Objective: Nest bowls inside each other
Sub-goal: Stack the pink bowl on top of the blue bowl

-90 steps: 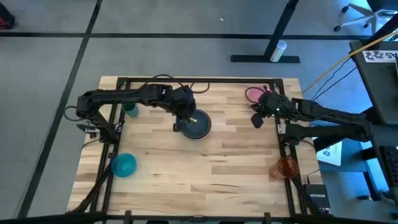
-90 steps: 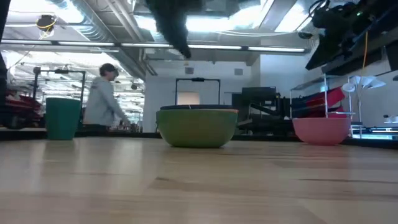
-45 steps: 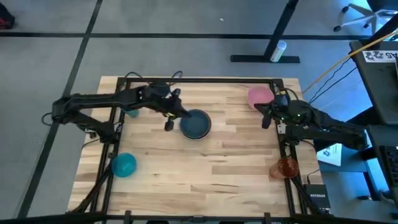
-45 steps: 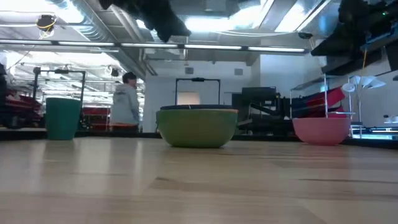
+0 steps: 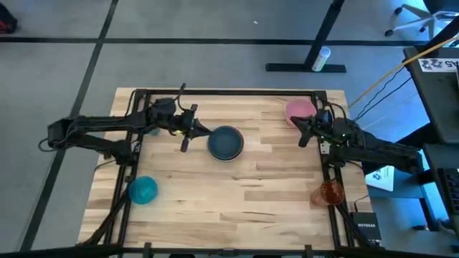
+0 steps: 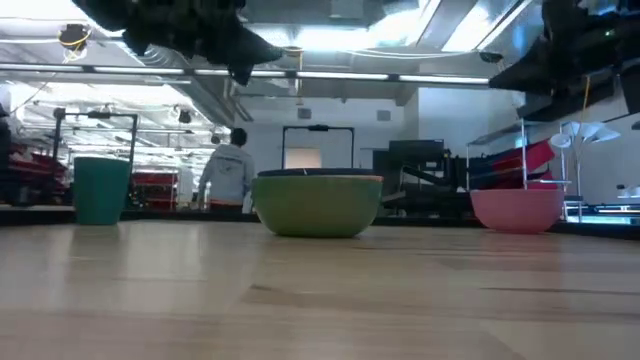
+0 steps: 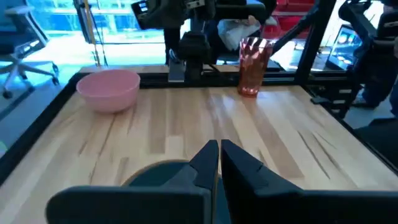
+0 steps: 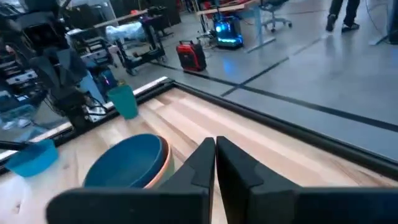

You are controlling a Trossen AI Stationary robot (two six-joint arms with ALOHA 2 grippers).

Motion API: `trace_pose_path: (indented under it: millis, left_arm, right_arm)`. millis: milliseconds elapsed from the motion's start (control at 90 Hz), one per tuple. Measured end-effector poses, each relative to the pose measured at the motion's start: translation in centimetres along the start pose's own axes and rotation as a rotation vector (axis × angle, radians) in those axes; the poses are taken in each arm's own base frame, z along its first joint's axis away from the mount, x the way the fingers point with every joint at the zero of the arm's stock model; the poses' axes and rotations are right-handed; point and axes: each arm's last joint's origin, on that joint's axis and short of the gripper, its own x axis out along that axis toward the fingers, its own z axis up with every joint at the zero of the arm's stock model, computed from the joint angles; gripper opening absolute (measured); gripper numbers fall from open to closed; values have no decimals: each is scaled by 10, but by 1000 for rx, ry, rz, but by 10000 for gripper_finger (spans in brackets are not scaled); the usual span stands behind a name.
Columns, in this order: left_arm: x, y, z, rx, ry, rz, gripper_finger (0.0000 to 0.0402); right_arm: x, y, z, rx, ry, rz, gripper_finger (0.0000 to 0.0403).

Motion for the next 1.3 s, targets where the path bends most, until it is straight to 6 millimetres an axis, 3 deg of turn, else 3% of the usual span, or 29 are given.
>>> trace_pose_path:
  millis: [233, 444, 600, 922, 1300]
  left_arm:
    - [-6, 5, -17, -46, -44, -5, 0]
    - [-8, 9, -20, -37, -46, 15, 0]
    - [-11, 15, -21, -48, -50, -1, 0]
    - [-13, 19, -22, -59, -43, 1, 0]
    - [-13, 18, -26, -82, -1, -4, 0]
  right_arm:
    - [7, 5, 13, -8, 178, -126, 0]
    - [20, 1, 24, -31, 421, -360, 0]
    - [41, -3, 16, -41, 552, -400, 15]
    - [68, -16, 10, -63, 720, -451, 108]
    - [90, -34, -6, -102, 876, -499, 115]
